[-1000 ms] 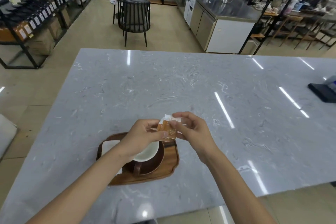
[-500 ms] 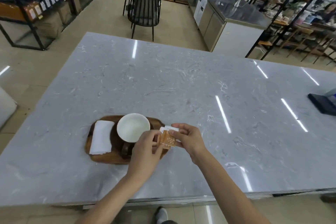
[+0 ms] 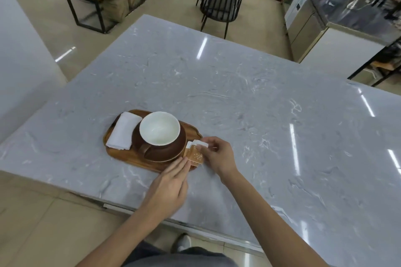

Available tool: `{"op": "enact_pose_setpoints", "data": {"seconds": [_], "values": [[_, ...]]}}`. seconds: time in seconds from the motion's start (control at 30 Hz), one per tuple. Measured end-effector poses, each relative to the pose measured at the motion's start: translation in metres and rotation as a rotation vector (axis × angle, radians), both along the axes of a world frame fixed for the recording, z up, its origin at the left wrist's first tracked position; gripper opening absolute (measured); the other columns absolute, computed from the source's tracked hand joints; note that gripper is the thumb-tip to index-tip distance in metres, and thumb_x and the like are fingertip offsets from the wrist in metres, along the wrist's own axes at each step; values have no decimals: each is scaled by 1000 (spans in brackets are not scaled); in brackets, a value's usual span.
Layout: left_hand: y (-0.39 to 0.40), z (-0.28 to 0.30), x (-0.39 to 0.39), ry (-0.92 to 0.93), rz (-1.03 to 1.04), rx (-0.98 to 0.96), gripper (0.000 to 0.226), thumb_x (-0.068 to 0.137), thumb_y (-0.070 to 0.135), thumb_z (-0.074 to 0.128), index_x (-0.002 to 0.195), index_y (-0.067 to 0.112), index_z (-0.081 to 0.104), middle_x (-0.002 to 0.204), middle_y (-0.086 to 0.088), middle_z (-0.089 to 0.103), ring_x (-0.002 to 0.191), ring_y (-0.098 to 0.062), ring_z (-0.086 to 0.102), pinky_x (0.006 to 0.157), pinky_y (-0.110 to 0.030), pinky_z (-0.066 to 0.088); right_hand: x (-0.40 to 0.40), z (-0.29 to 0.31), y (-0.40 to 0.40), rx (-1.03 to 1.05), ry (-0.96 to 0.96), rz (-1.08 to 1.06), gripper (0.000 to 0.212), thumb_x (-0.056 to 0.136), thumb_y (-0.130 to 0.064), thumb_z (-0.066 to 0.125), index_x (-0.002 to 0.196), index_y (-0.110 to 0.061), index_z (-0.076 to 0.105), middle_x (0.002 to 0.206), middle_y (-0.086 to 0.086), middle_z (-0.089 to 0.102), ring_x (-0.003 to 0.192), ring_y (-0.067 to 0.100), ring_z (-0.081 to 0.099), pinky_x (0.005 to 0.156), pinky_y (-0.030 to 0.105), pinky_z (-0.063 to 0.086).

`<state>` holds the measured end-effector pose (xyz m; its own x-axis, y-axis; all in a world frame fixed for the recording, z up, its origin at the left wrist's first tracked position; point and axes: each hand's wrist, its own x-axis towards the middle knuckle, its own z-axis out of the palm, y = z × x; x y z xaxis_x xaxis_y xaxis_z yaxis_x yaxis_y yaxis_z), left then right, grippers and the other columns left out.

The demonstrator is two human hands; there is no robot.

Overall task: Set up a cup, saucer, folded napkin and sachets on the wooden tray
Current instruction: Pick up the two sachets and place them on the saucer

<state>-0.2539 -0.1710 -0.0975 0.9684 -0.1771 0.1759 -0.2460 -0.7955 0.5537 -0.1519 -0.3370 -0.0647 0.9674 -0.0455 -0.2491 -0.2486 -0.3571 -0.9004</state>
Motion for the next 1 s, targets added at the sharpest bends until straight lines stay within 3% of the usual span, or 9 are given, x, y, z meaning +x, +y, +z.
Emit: {"op": "enact_pose_setpoints", "data": {"seconds": [0.1, 0.3, 0.37, 0.43, 0.5, 0.57, 0.73, 0.87, 1.0], "values": [[-4, 1, -2, -29, 40, 6, 47, 100, 24, 50, 145, 11, 52, 151, 0, 52, 144, -7, 38, 118, -27, 25, 6, -6, 1, -68, -36, 55, 16, 84, -24, 82, 99, -22, 77, 77, -13, 71, 65, -3, 65, 66, 19, 54], [-2, 15, -6, -82, 61, -130, 45, 99, 20, 54, 143, 13, 55, 148, 2, 55, 139, -6, 43, 116, -28, 37, 10, -9, -2, -111, -65, 125, 16, 84, -28, 82, 97, -23, 74, 74, -14, 64, 59, -8, 60, 56, 7, 44], [5, 26, -8, -184, 90, -190, 36, 96, 18, 55, 130, 13, 67, 130, 2, 68, 125, -8, 57, 105, -29, 51, 9, -6, -2, -193, -145, 136, 18, 86, -30, 79, 102, -23, 73, 78, -18, 61, 67, -8, 62, 62, 9, 45], [14, 34, -9, -353, 177, -206, 28, 93, 16, 60, 118, 11, 72, 116, 0, 72, 114, -9, 61, 99, -20, 50, 6, -1, 2, -304, -278, 148, 26, 88, -32, 76, 111, -22, 73, 95, -18, 59, 91, 1, 63, 81, 22, 53], [26, 41, -8, -454, 322, -219, 27, 91, 17, 66, 117, 11, 70, 117, -2, 68, 114, -10, 57, 100, -17, 45, 2, 9, 12, -261, -388, 197, 27, 89, -32, 75, 116, -30, 72, 101, -29, 60, 103, 7, 61, 89, 31, 55], [38, 45, -7, -442, 474, -256, 36, 89, 22, 71, 123, 10, 66, 124, -4, 63, 118, -12, 53, 100, -19, 45, -3, 19, 24, -149, -413, 294, 36, 89, -33, 74, 123, -42, 65, 101, -44, 62, 103, -2, 62, 87, 23, 56], [53, 43, -8, -261, 610, -403, 48, 85, 21, 78, 129, 3, 67, 121, -11, 72, 107, -26, 70, 91, -40, 59, -5, 23, 45, -47, -346, 321, 39, 94, -36, 68, 133, -35, 66, 107, -18, 75, 101, 2, 68, 85, 28, 60], [55, 43, -12, -246, 589, -502, 38, 84, 7, 78, 121, 4, 72, 111, 3, 72, 100, -14, 72, 90, -8, 50, -4, 21, 48, -45, -356, 297, 34, 97, -31, 66, 130, -36, 68, 104, -17, 76, 98, -3, 67, 84, 25, 58], [53, 45, -12, -232, 582, -542, 37, 84, 8, 77, 120, 3, 72, 109, 5, 71, 100, -3, 69, 90, -5, 48, 0, 20, 47, -76, -362, 324, 33, 99, -33, 64, 132, -34, 68, 104, -23, 73, 103, -2, 68, 90, 27, 58]]}}
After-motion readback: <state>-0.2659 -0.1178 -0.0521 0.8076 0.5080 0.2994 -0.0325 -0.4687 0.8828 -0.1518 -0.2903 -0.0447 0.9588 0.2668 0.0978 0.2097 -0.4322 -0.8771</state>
